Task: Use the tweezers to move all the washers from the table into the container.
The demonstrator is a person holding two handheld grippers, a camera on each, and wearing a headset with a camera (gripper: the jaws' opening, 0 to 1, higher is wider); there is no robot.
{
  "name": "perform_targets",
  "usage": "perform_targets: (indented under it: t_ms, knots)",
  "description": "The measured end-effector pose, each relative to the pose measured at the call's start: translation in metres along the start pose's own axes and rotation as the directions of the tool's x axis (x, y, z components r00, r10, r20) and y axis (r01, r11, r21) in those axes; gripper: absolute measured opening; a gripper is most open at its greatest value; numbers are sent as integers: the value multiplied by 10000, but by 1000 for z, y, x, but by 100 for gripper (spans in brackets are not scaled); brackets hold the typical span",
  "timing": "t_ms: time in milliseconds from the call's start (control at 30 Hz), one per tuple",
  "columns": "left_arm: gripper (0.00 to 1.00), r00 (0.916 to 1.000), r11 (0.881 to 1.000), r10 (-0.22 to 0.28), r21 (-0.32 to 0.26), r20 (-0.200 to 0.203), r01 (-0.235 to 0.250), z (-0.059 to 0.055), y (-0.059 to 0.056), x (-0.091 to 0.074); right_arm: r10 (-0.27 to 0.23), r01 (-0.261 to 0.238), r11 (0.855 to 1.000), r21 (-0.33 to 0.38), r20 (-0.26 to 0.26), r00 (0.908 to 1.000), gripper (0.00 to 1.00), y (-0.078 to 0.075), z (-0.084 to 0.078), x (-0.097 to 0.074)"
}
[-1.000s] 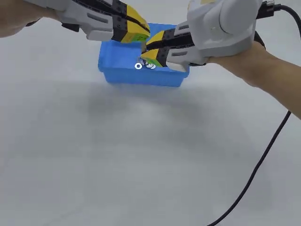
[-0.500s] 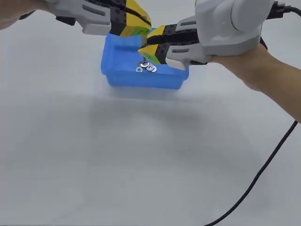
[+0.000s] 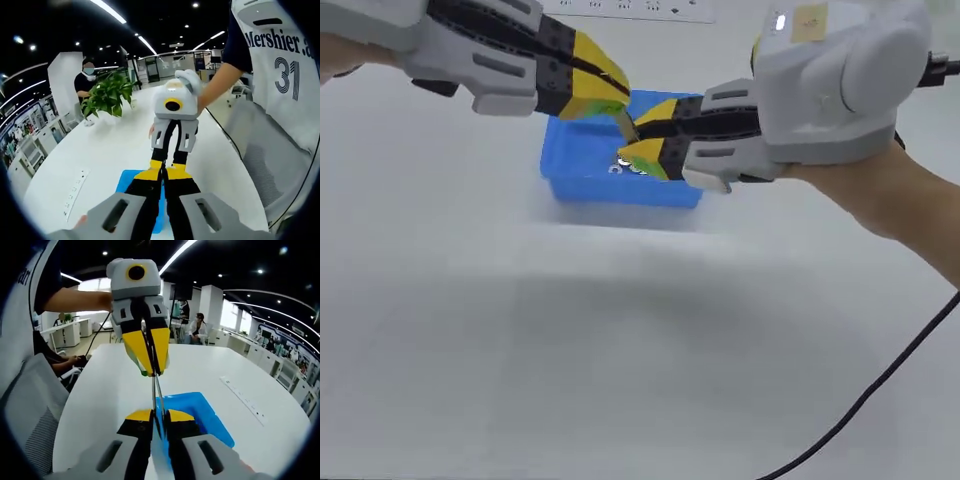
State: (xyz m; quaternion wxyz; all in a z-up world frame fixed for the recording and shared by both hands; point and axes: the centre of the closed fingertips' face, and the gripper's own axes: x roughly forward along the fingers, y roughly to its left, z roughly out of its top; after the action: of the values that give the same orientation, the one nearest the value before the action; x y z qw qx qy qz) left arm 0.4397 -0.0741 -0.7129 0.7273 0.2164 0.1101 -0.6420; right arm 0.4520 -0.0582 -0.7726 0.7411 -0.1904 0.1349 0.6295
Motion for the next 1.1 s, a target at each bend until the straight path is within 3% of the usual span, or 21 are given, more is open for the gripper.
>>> perform_targets:
  t_ms: [200, 267, 367, 433, 533, 667, 800, 900, 967, 1033, 1100]
  knots:
    - [5, 9999, 9995, -84, -292, -123, 80, -7, -26, -1, 213, -227, 9994, -257, -535, 9983, 10, 28, -5, -13]
    - [5, 9996, 9991, -135, -412, -261, 124, -14, -35, -1, 287, -310, 9991, -304, -726, 9969, 9, 37, -8, -16]
    - [5, 9963, 9983, -255, -539, -824, 210, -32, -48, 0, 407, -450, 9983, -366, -1094, 9932, 9, 49, -14, -16]
    - [5, 9972, 9956, -287, -909, -691, 224, -36, -52, 2, 505, -538, 9984, -184, -1495, 9875, 9, 56, -21, -12]
    - [6, 9963, 9898, -228, -1419, -831, 108, -54, -54, 8, 412, -470, 9986, -224, -2104, 9767, 9, 59, -35, -5]
    - [6, 9945, 9779, -255, -2092, -1018, 36, -79, -58, 21, 462, -642, 9967, -503, -3008, 9526, 9, 60, -60, 5]
    - [5, 9877, 9723, -326, -2337, -1530, -41, -104, -59, 32, 654, -941, 9935, -635, -3569, 9318, 10, 58, -81, 17]
    - [5, 9774, 9731, -397, -2300, -2076, -94, -122, -58, 37, 689, -1010, 9926, -680, -3702, 9264, 9, 51, -88, 23]
    - [4, 9770, 9716, -343, -2362, -2104, -168, -128, -54, 40, 795, -1128, 9913, -679, -3738, 9241, 9, 51, -91, 26]
    - [4, 9797, 9689, -400, -2474, -1967, -101, -129, -54, 42, 875, -1314, 9877, -849, -3964, 9139, 9, 51, -98, 28]
    - [4, 9802, 9645, -631, -2639, -1877, 116, -130, -57, 46, 884, -1261, 9893, -730, -3874, 9176, 9, 48, -99, 29]
